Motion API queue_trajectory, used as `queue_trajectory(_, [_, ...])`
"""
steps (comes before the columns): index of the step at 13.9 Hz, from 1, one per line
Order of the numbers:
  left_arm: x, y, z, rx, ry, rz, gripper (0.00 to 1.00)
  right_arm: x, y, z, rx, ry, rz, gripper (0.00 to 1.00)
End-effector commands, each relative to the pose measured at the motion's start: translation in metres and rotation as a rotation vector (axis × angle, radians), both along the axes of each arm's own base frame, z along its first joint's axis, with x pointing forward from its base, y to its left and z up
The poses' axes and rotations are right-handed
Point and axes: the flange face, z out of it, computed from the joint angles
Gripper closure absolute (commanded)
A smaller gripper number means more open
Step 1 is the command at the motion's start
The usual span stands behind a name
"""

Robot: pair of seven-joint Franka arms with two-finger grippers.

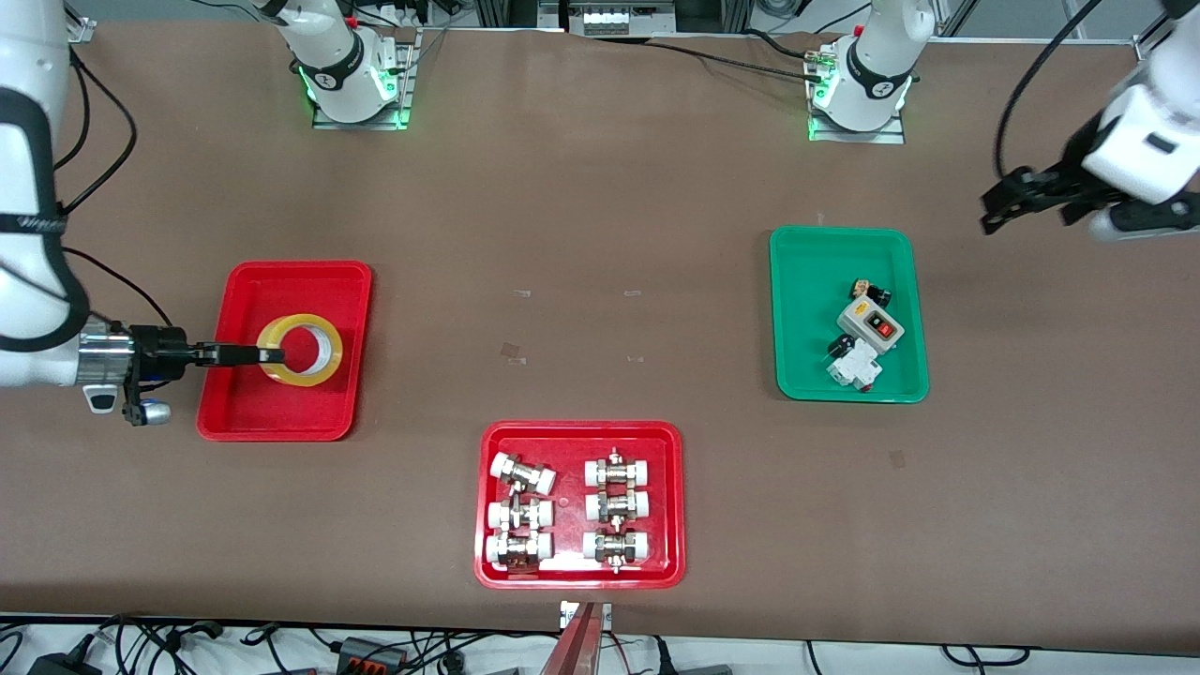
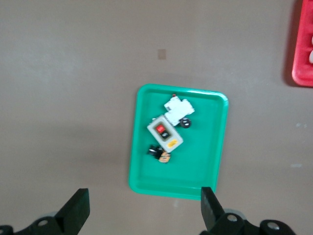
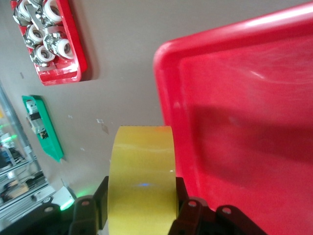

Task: Left arm passes tape to right arm into tray
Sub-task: 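Carry the tape over the red tray while the left gripper retreats, then lower the tape roll into the red tray with the right gripper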

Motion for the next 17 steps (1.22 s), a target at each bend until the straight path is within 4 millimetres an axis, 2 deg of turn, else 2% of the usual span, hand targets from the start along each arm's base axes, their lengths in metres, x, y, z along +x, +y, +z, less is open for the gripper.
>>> queue_trajectory(1, [-0.007, 0.021, 0.004, 0.039, -0.006, -0.064, 0.00, -0.002, -0.013, -0.013, 0.067, -0.043, 0.030, 0.68])
queue_trajectory(3, [-0.007, 0.025, 0.005, 0.039, -0.007, -0.065, 0.00, -0.005, -0.022, -0.037, 0.090, -0.063, 0.049, 0.68])
queue_trajectory(7, [-0.010, 0.028, 0.013, 0.039, -0.024, -0.048, 0.00, -0.010, -0.036, -0.046, 0.117, -0.091, 0.058, 0.68])
queue_trajectory(9, [-0.011, 0.030, 0.015, 0.039, -0.026, -0.045, 0.00, -0.012, -0.039, -0.060, 0.123, -0.102, 0.068, 0.68])
queue_trajectory(10, [-0.011, 0.031, 0.023, 0.040, -0.041, -0.049, 0.00, -0.013, -0.040, -0.063, 0.124, -0.101, 0.068, 0.68])
queue_trajectory(12, [-0.010, 0.030, 0.055, 0.041, -0.065, -0.050, 0.00, -0.013, -0.040, -0.063, 0.123, -0.100, 0.071, 0.66])
queue_trajectory(14, [0.005, 0.030, 0.073, 0.039, -0.069, -0.044, 0.00, -0.015, -0.045, -0.066, 0.122, -0.097, 0.068, 0.62])
queue_trajectory(17, [0.014, 0.027, 0.083, 0.035, -0.069, -0.058, 0.00, -0.018, -0.049, -0.071, 0.117, -0.093, 0.074, 0.60])
